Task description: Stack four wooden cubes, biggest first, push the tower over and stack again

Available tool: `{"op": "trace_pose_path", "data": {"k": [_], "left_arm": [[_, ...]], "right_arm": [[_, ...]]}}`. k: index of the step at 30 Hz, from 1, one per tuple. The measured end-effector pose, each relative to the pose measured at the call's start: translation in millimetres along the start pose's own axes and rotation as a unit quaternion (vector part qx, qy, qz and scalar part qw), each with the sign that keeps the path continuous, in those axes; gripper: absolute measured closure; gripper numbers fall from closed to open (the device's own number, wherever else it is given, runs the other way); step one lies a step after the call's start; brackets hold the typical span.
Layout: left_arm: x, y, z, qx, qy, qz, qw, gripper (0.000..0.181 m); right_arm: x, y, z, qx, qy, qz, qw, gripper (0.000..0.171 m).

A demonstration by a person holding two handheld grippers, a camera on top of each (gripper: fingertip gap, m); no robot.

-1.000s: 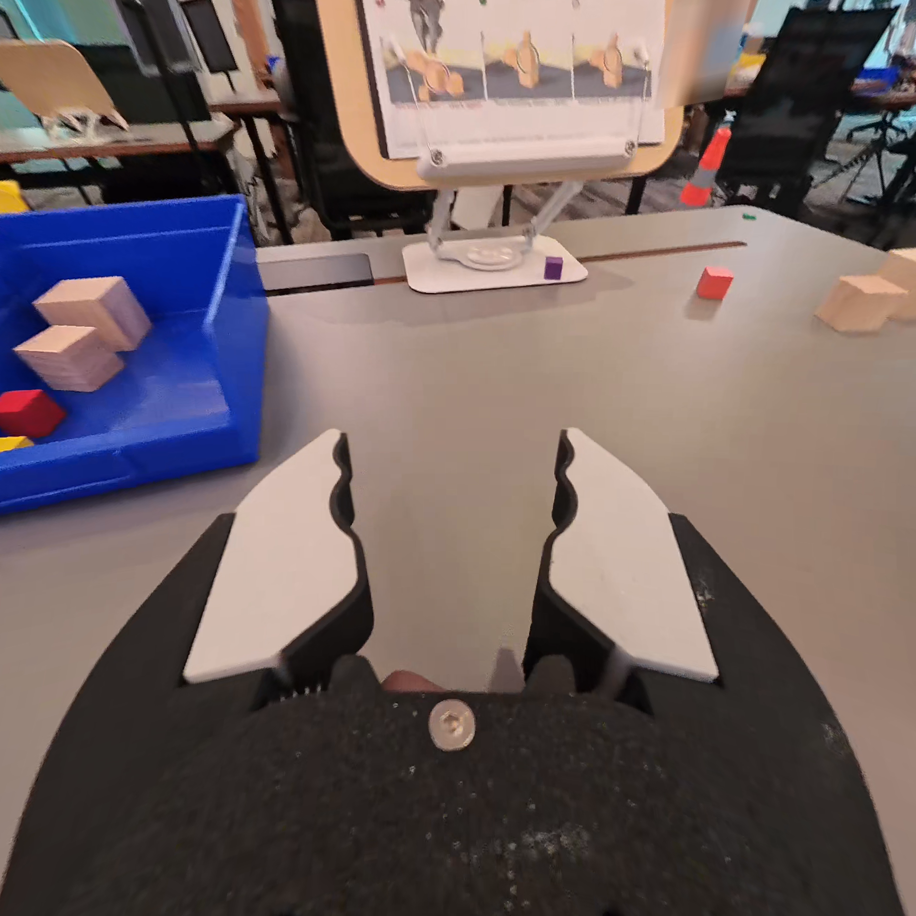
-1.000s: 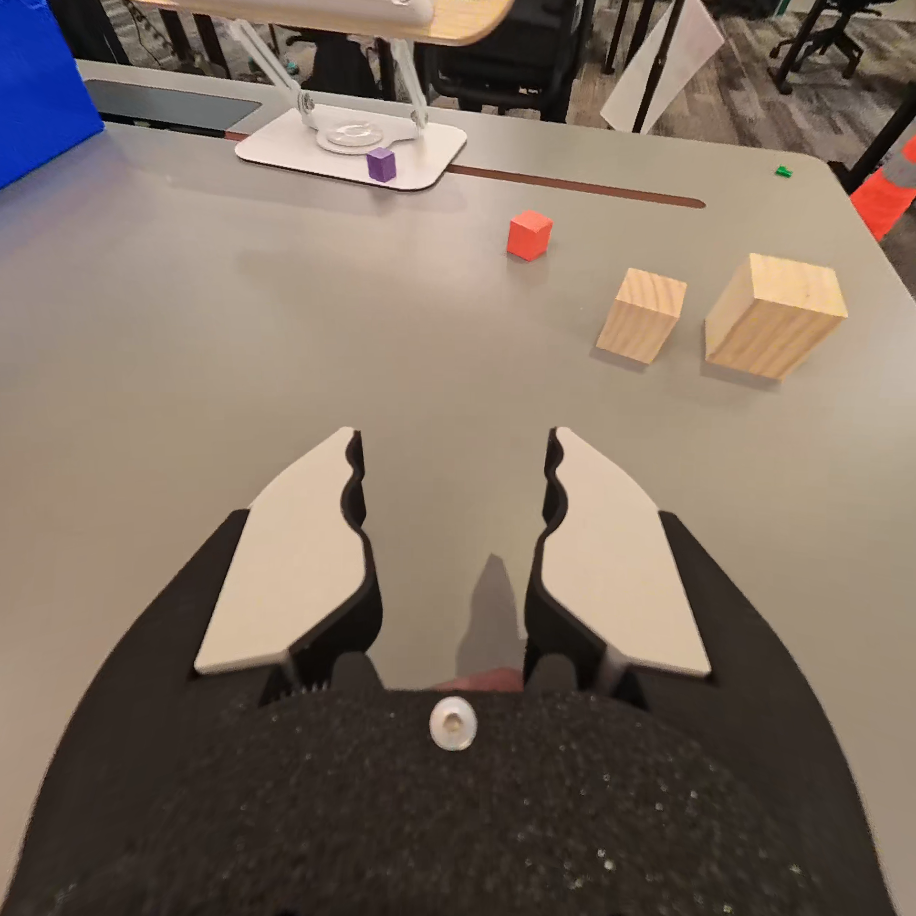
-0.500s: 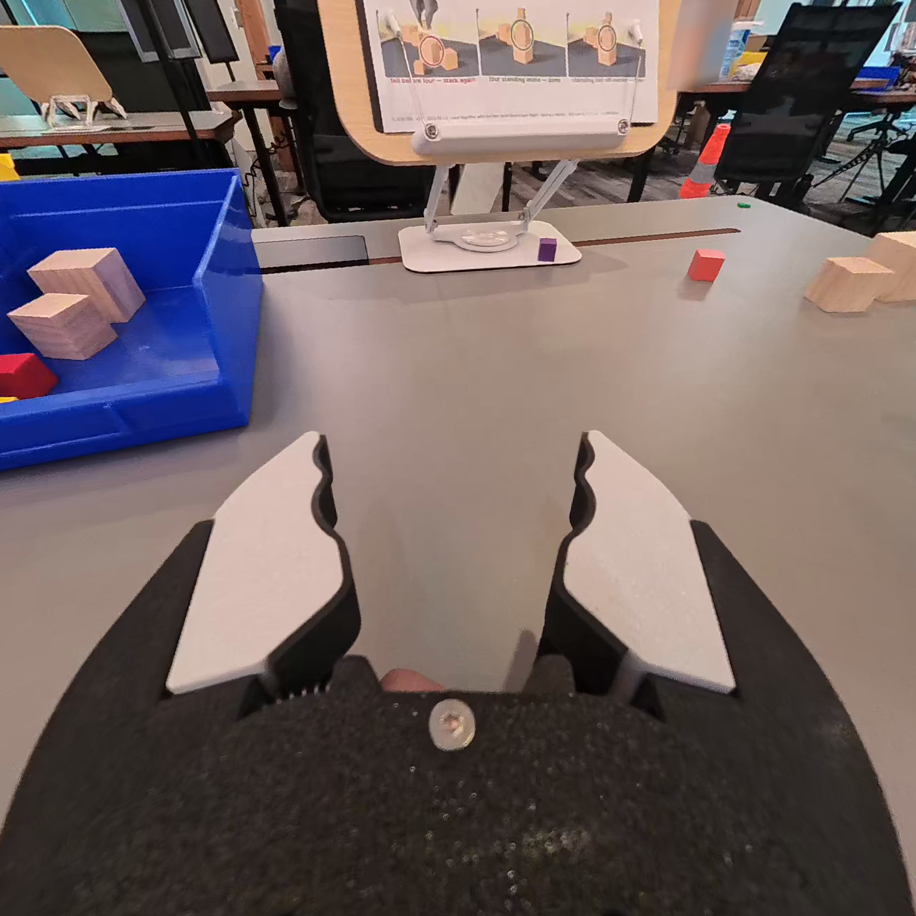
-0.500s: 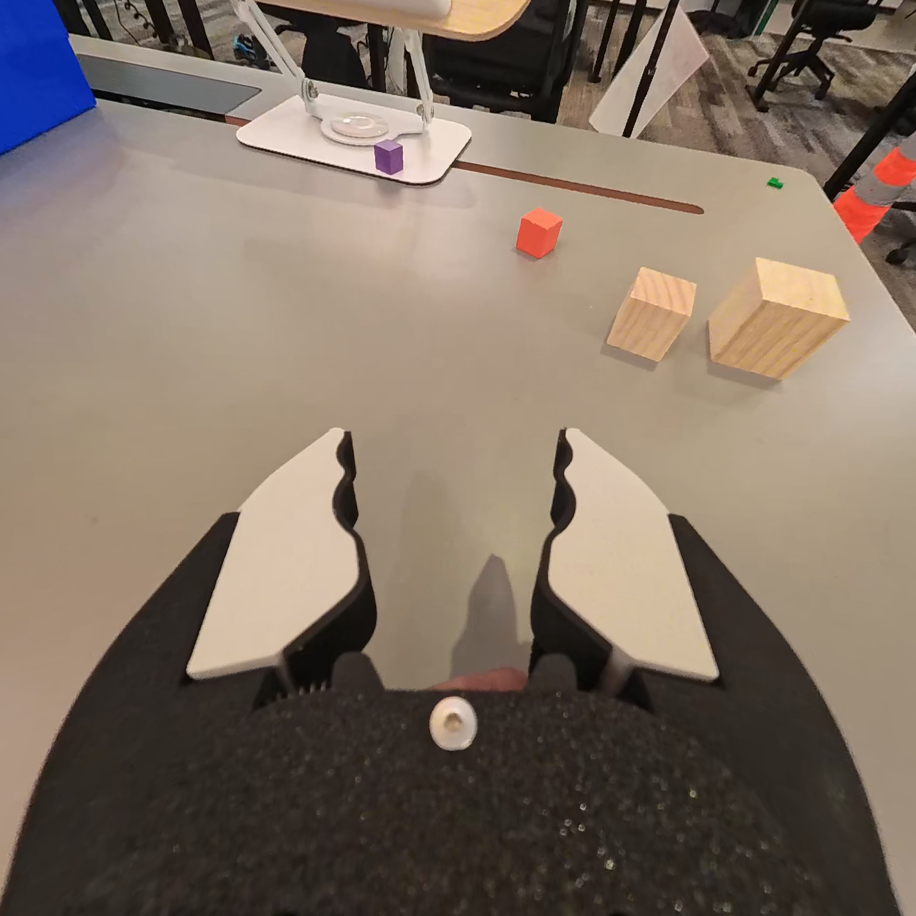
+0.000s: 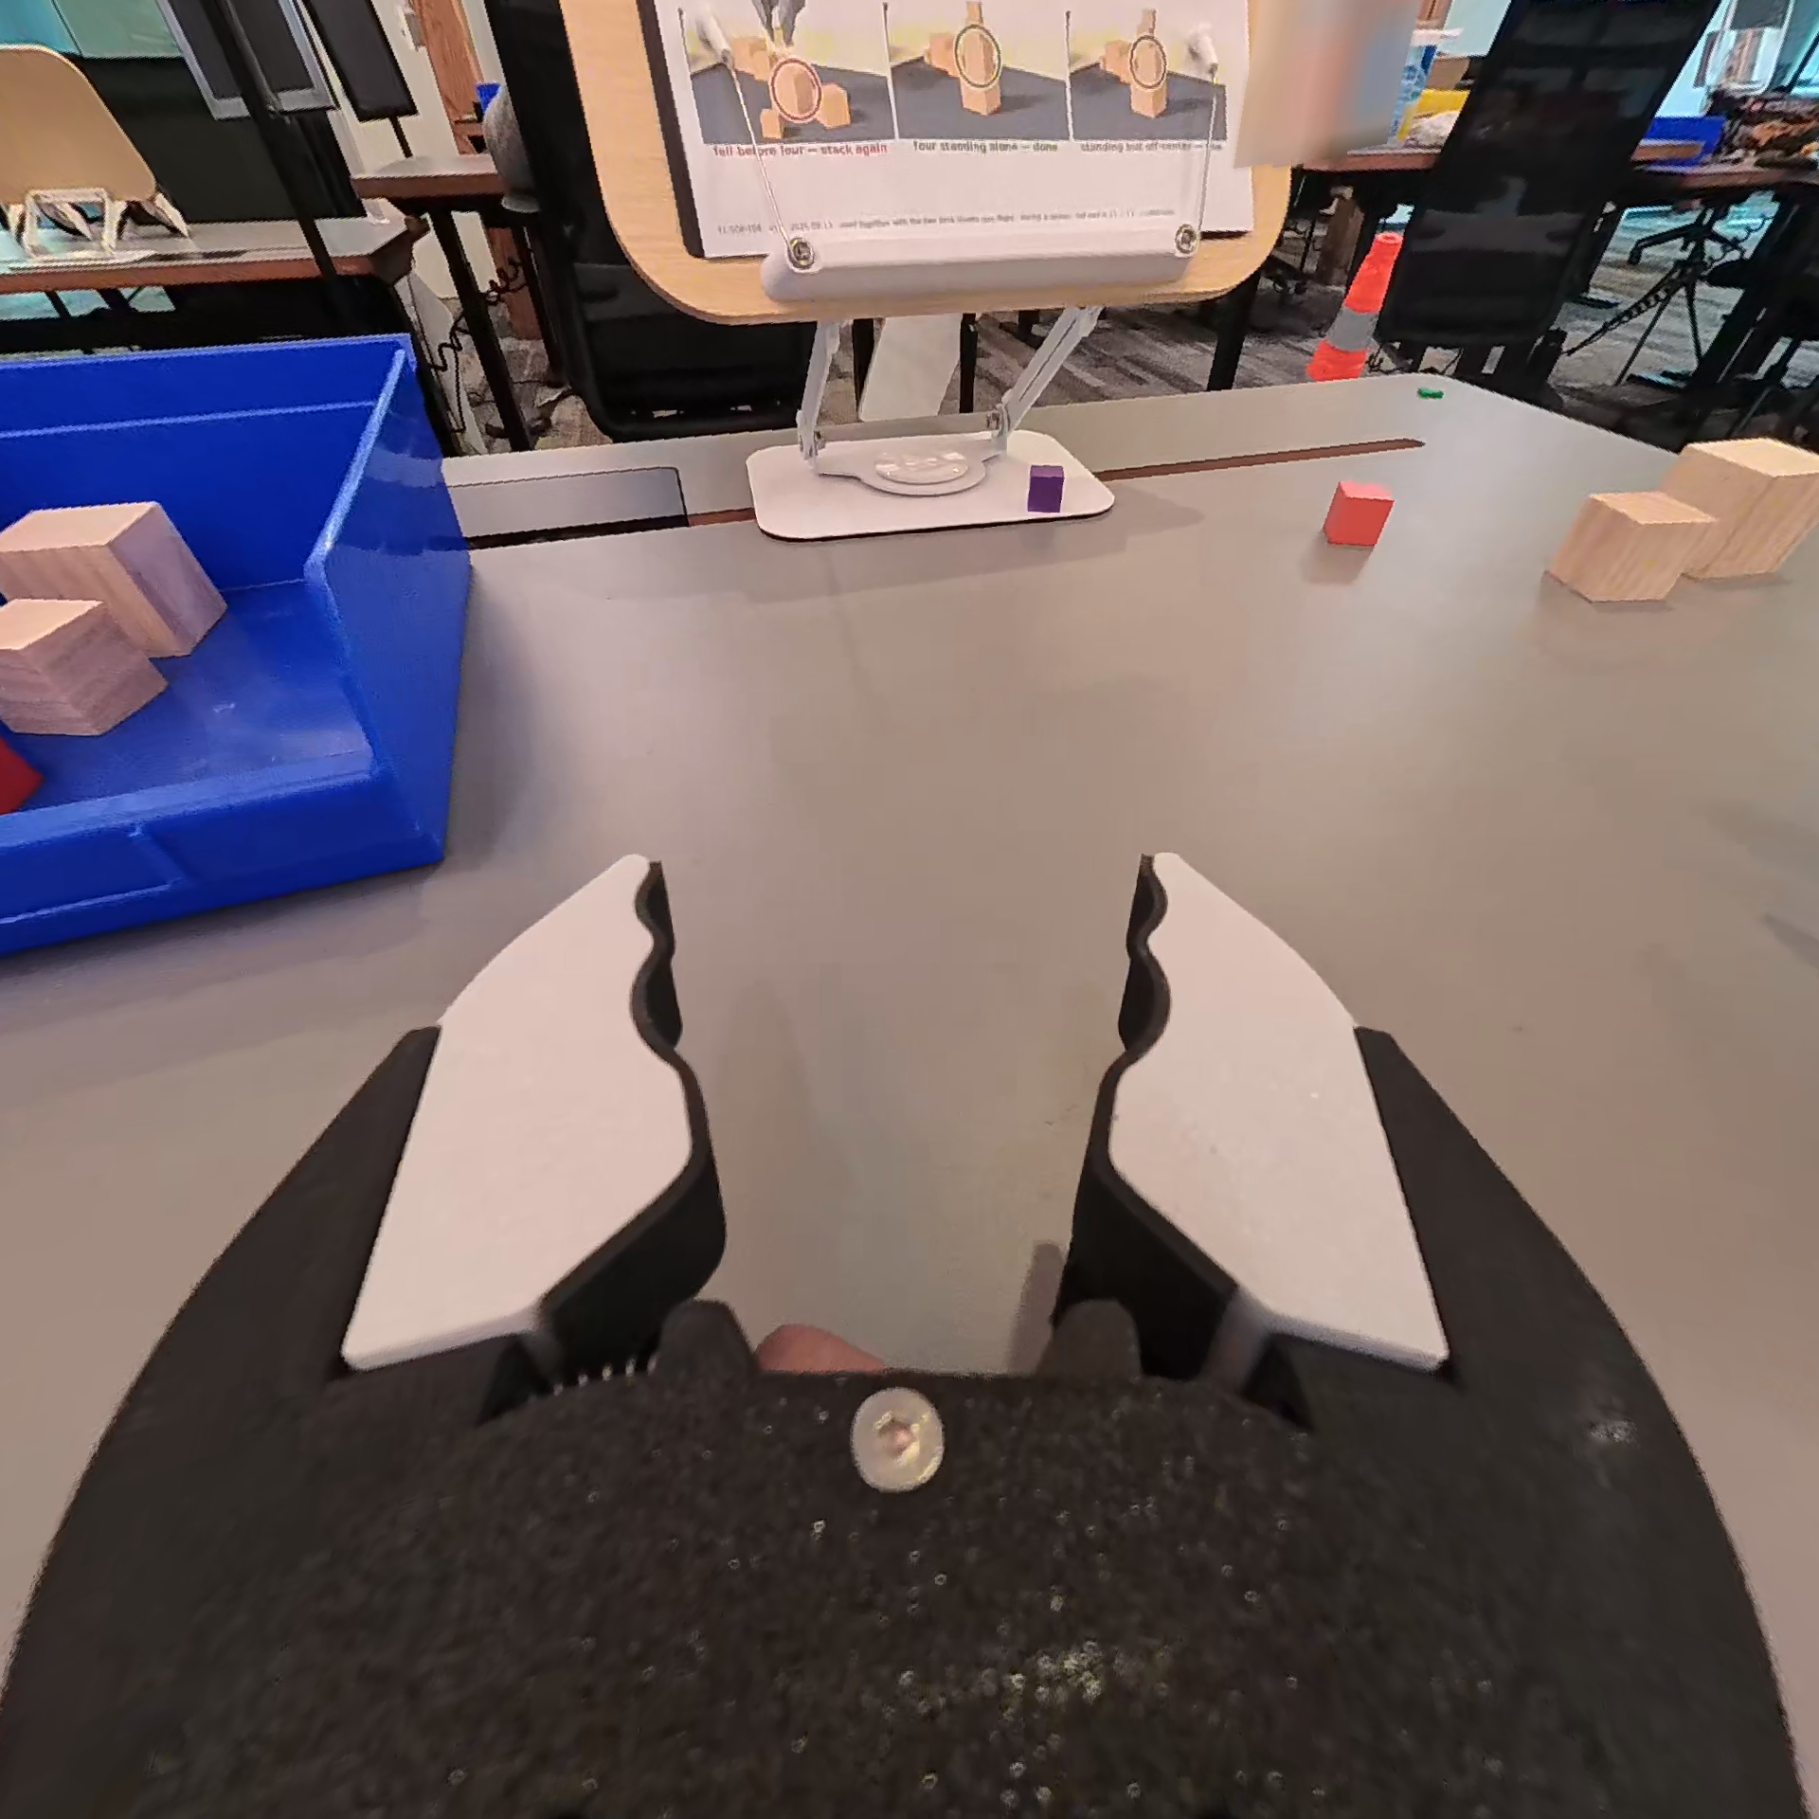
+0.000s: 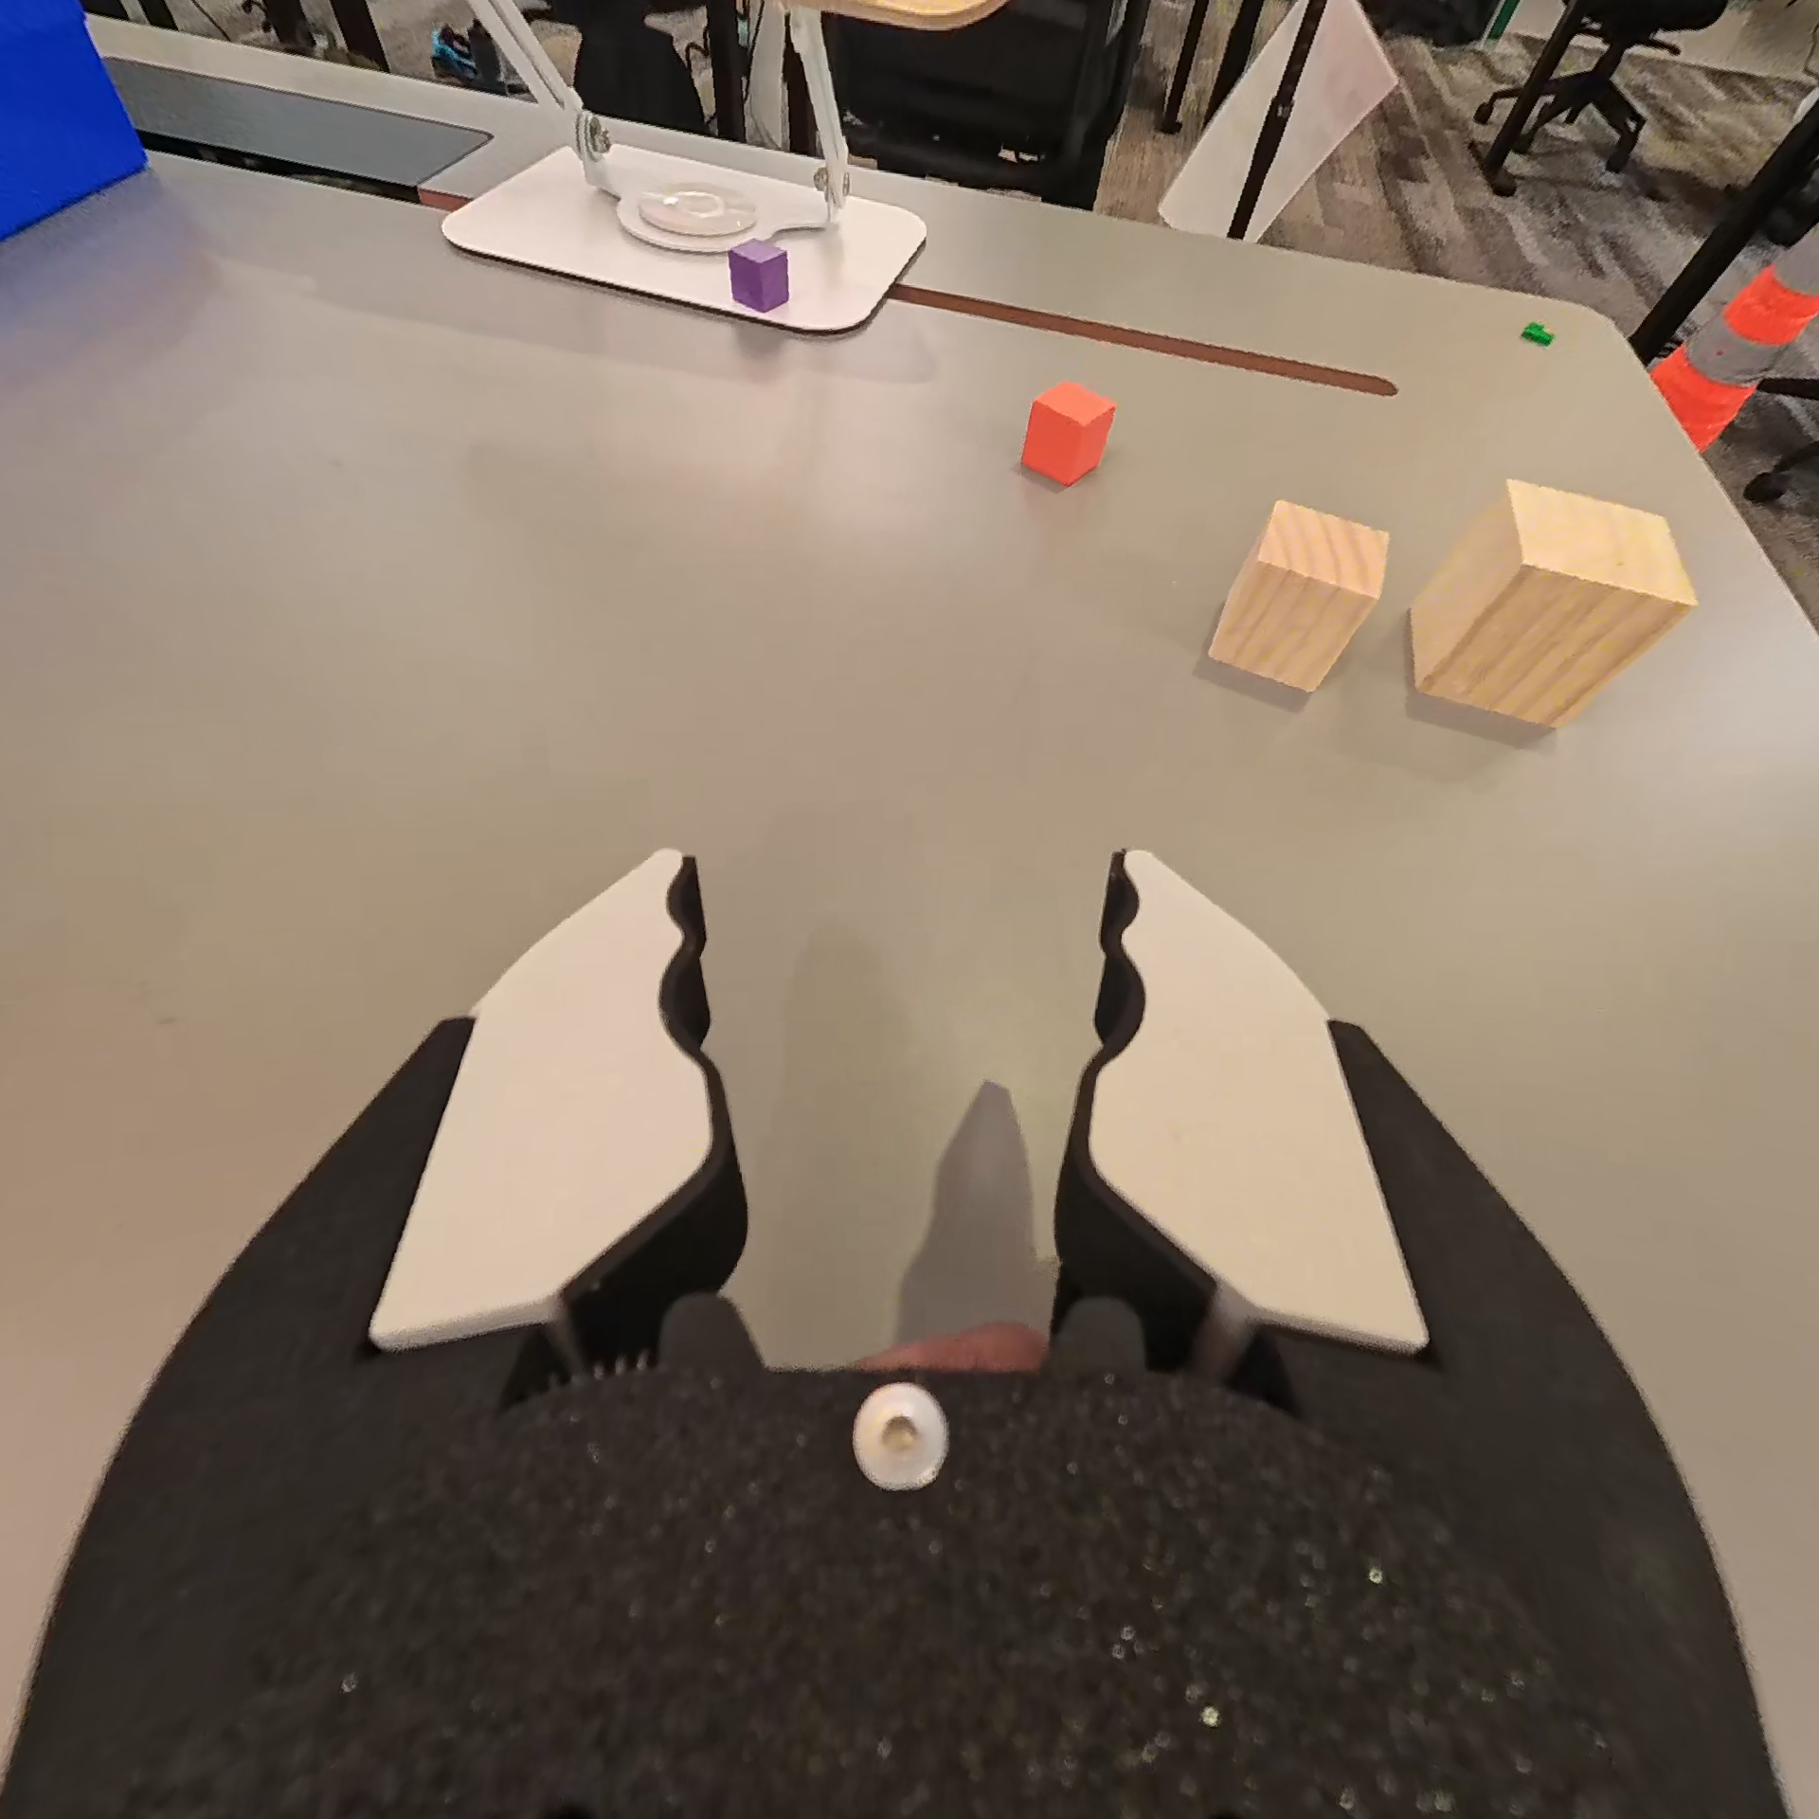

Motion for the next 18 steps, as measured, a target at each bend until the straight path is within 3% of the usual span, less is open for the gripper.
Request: {"op": "trace_pose_path", "data": {"k": [18], "left_arm": [[4.6,-3.7,-1.9,0.007,-0.002,0.017,1.0,0.098]], "right_arm": [[5.6,-4.2,-6.2,-0.004,-0.011,0.009,1.0,0.095]]}}
Point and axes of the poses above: each gripper's, where its closed fingertips meet, y back along the fingers, x out of its underside, z = x × y across the jaws, the point moved 1 cm from there along y, back along the fingers, and after that the axes turned 6 degrees about -y, right-handed, at the moved point
